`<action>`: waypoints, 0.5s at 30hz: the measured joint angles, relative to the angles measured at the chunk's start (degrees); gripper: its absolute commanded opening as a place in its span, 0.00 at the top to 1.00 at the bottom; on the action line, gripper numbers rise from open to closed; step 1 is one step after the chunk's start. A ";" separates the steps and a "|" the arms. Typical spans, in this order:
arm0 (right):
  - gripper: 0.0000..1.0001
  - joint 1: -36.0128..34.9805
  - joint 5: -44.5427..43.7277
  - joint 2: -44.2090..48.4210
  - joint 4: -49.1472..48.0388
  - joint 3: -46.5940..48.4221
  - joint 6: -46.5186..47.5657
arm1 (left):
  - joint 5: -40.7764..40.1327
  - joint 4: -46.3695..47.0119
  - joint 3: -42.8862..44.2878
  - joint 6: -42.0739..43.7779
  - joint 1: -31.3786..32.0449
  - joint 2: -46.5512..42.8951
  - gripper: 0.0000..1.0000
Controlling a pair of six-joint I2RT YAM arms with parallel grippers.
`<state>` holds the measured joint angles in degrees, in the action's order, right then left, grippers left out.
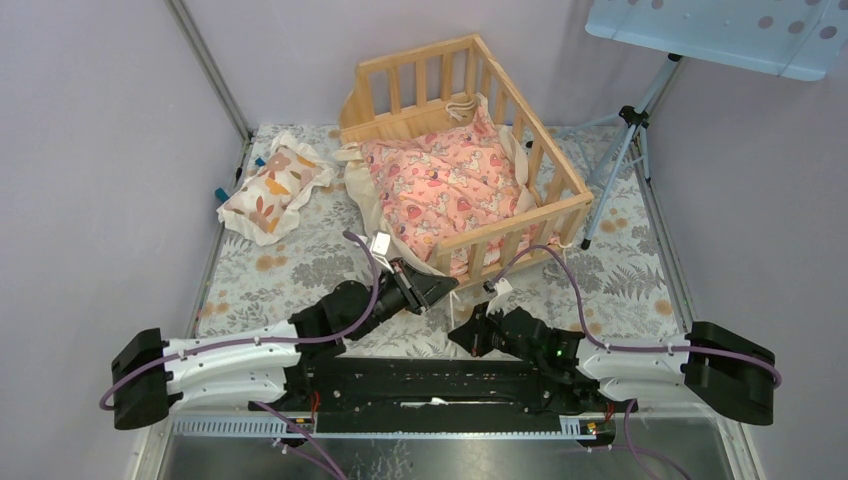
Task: Set up the pet bed
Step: Tie the ropes to the bed frame.
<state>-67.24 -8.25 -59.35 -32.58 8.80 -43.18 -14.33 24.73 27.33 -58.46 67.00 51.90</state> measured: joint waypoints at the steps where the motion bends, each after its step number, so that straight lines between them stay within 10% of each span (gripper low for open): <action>1: 1.00 0.00 0.04 0.11 -0.04 0.00 -0.13 | 0.17 0.59 0.00 -0.09 0.00 0.63 1.00; 15: 1.00 -0.11 0.96 16.20 5.44 -0.07 -4.09 | 2.58 3.06 -0.94 1.90 0.11 5.31 1.00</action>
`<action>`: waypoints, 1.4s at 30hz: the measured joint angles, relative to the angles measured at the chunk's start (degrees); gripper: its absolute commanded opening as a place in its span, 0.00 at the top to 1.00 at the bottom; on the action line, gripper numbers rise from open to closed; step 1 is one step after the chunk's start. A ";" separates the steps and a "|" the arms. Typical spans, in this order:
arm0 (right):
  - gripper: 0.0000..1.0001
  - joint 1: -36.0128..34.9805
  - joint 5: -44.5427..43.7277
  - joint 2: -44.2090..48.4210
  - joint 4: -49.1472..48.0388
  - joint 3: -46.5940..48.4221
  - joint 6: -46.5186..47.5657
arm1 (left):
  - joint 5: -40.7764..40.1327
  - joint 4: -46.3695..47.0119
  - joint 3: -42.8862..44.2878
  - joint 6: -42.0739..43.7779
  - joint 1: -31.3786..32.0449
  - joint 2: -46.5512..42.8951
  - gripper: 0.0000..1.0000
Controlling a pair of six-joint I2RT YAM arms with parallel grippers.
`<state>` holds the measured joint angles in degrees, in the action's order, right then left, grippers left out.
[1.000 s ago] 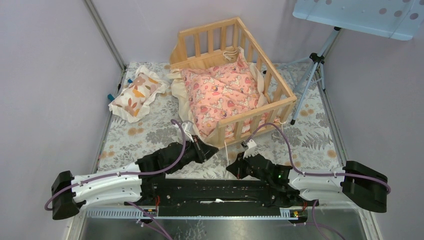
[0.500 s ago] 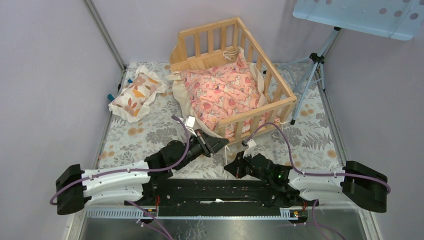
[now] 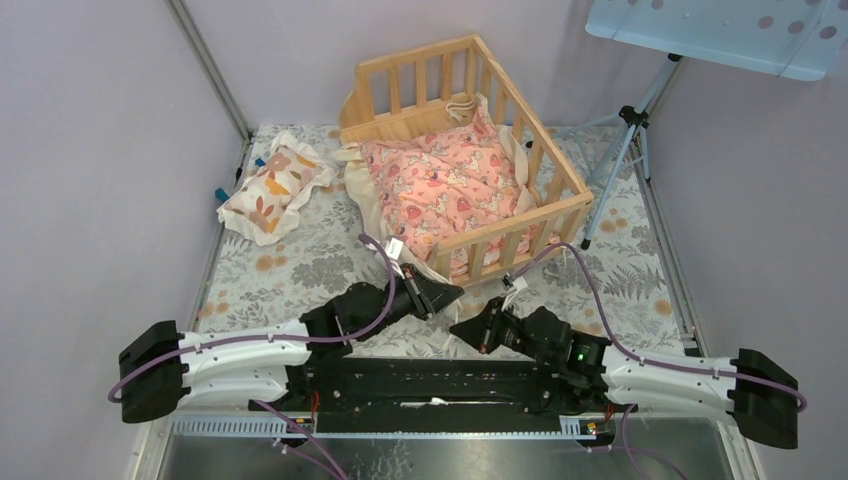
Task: Set up the pet bed
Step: Tie the ropes to the bed frame.
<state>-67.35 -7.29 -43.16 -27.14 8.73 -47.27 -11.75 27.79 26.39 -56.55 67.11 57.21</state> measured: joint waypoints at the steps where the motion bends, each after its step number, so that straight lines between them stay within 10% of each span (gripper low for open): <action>1: 1.00 0.00 0.07 1.07 0.98 0.00 -0.20 | 0.02 -0.20 -0.22 0.44 0.11 0.02 1.00; 42: 1.00 -0.04 -0.90 7.10 -5.46 -6.36 -29.55 | -9.51 -7.65 -5.66 4.79 5.20 -0.92 1.00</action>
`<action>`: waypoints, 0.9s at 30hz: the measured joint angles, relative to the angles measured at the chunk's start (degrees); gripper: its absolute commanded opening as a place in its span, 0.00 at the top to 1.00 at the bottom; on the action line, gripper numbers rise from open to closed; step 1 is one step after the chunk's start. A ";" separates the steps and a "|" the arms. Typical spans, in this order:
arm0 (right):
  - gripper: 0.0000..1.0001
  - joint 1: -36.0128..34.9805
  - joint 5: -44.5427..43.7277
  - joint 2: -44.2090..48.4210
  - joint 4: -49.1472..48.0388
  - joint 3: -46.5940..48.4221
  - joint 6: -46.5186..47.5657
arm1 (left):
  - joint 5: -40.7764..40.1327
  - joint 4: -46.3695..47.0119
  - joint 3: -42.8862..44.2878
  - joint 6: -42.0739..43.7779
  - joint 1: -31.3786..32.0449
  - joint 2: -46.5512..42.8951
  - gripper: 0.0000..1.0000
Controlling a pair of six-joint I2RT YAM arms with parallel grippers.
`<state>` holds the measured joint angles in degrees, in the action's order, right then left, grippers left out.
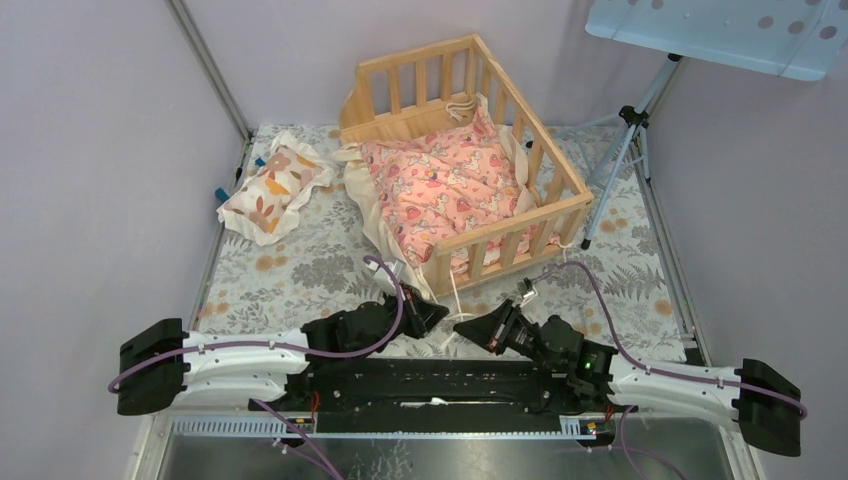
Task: Set up the pet bed
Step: Tie the ropes to the bed frame.
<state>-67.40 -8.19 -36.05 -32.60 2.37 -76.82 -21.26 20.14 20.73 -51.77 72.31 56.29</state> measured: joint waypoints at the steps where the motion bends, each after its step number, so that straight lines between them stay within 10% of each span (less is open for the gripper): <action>1: 1.00 0.00 -1.01 0.66 0.00 -0.50 -1.40 | -0.07 -0.07 -0.04 -0.13 0.04 0.00 1.00; 27: 1.00 0.00 -20.20 -0.76 0.63 -0.92 -24.17 | -0.48 -1.57 0.07 -0.11 0.79 -0.09 1.00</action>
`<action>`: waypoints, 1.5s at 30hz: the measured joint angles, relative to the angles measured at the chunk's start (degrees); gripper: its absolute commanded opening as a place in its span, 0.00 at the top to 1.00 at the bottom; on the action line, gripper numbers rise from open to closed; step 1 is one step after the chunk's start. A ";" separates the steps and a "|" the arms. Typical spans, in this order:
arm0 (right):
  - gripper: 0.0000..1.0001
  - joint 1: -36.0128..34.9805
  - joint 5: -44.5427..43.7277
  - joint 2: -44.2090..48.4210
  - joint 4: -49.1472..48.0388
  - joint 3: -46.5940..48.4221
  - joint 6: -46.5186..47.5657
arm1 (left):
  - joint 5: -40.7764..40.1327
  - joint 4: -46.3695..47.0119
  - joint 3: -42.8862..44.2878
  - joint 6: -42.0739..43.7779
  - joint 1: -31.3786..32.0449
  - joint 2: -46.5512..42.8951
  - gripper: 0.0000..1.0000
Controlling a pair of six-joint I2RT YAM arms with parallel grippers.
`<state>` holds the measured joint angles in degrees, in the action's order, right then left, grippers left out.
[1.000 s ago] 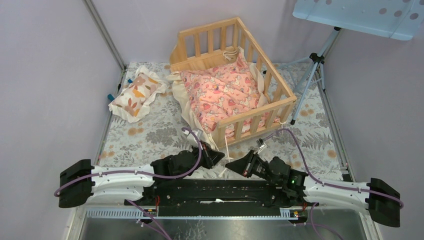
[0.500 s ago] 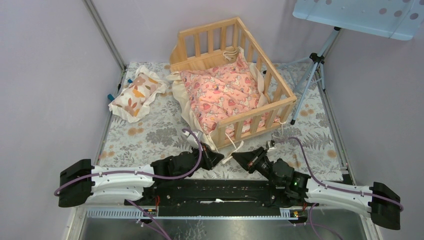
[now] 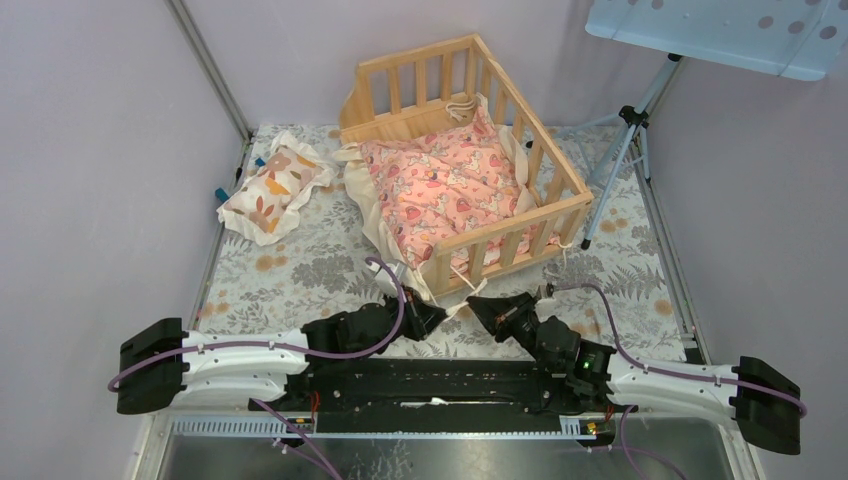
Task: Set up the pet bed
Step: Tie the ropes to the bed frame.
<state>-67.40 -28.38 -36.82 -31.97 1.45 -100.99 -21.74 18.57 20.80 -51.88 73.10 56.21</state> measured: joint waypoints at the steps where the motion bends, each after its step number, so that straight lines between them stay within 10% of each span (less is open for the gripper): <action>1: 1.00 0.00 -0.35 0.07 0.07 0.07 -0.46 | 0.02 -0.20 0.20 0.00 0.00 0.00 1.00; 26: 1.00 0.00 -3.56 -0.85 16.04 7.78 0.33 | 0.39 -2.69 3.04 0.46 0.37 0.61 1.00; 45: 1.00 0.00 -0.90 -9.22 20.85 9.40 31.80 | 0.94 -6.95 8.11 -0.42 0.44 -3.96 1.00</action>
<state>-67.40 -29.28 -46.04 -11.11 10.85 -69.19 -20.80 11.62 28.91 -52.29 73.54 52.25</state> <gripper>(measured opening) 0.021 0.022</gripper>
